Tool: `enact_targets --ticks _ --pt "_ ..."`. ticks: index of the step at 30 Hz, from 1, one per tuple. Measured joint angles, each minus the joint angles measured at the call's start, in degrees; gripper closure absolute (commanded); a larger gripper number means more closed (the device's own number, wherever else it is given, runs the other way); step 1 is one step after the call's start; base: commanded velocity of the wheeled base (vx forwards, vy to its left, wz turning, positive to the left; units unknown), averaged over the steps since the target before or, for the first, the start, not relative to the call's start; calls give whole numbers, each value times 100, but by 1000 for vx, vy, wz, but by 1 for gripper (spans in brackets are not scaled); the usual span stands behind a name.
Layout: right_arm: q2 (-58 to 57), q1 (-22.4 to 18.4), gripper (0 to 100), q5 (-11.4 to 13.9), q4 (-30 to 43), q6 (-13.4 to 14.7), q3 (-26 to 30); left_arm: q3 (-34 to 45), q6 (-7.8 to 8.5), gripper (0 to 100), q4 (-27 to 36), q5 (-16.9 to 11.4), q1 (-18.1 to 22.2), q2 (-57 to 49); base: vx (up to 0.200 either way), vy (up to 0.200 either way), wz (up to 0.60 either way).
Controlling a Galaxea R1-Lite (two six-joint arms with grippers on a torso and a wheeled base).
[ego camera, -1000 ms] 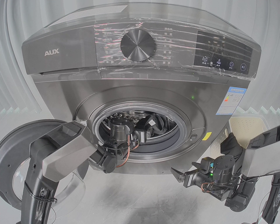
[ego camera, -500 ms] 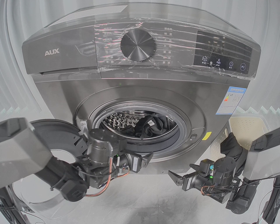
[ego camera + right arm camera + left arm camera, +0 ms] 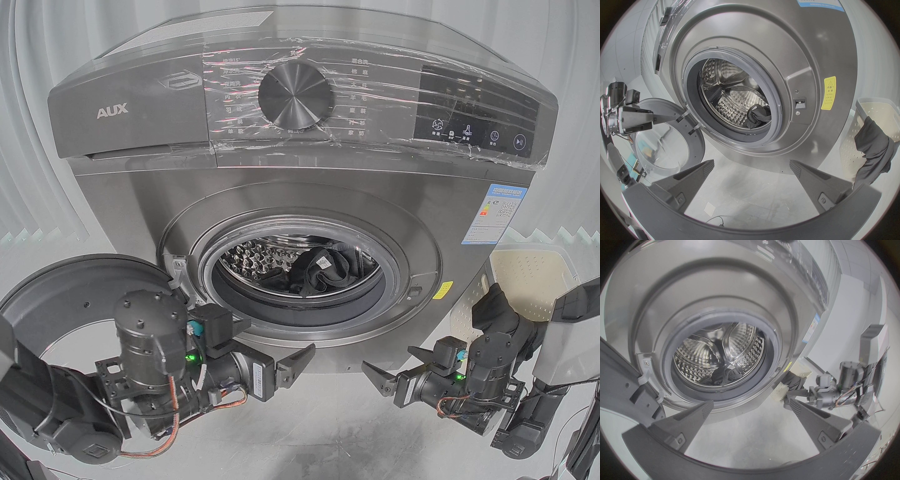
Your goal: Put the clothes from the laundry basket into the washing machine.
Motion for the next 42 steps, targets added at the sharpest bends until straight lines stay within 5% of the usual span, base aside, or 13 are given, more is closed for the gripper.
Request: enact_targets --ticks 10,17,22,27,42 --pt "-617 -55 0 -63 15 -279 282 794 -634 0 12 6 -212 -1362 0 0 0" --pt "-1419 -317 0 -66 26 -530 638 1437 -717 0 17 26 -57 -2310 0 0 0" --pt "-1877 -923 0 139 34 -791 919 1751 -544 0 66 145 273 -2844 -160 0 0" --pt "-2317 -1154 0 260 244 -924 1103 2122 -145 0 94 208 656 -3266 -200 0 0" --pt "-4523 -1286 0 185 3101 -1053 1150 2500 461 0 762 224 1345 -4509 -160 0 0"
